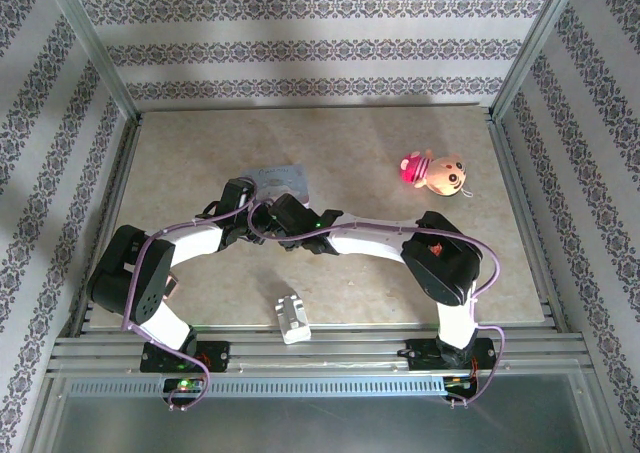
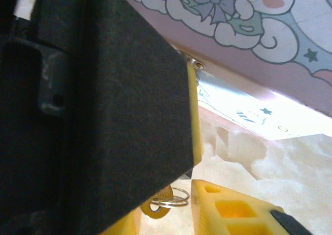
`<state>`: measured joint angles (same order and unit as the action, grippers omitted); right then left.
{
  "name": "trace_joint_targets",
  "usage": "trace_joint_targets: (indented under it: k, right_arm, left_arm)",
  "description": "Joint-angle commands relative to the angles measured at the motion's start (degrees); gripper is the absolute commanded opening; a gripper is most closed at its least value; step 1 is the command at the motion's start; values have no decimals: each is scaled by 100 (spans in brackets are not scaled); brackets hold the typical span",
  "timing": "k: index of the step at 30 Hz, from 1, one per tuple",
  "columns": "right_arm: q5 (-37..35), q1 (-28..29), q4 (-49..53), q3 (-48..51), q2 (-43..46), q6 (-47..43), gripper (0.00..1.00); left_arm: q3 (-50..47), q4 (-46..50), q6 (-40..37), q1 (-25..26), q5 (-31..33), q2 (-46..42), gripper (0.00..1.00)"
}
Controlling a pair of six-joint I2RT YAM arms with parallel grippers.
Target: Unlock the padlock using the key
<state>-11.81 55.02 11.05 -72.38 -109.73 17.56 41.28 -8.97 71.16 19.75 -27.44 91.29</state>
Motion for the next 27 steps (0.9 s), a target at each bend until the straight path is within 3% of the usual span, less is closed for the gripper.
trace_joint_targets:
  k: [1,5,12,27]
  right_arm:
    - [-220,61,-70,-140,-151,-102,28]
    - [-246,61,-253,-60,-163,-73,21]
    - [-71,-15,-441,23,-110,81,0]
    - [1796,-847,-1962,1164,348,1764,0]
  left_arm:
    - [-3,496,227,-43,-446,135,0]
    - [12,565,207,-43,-455,118,0]
    - [-40,557,194,-46,-528,109,0]
    - [-198,201,348,-46,-633,170,2]
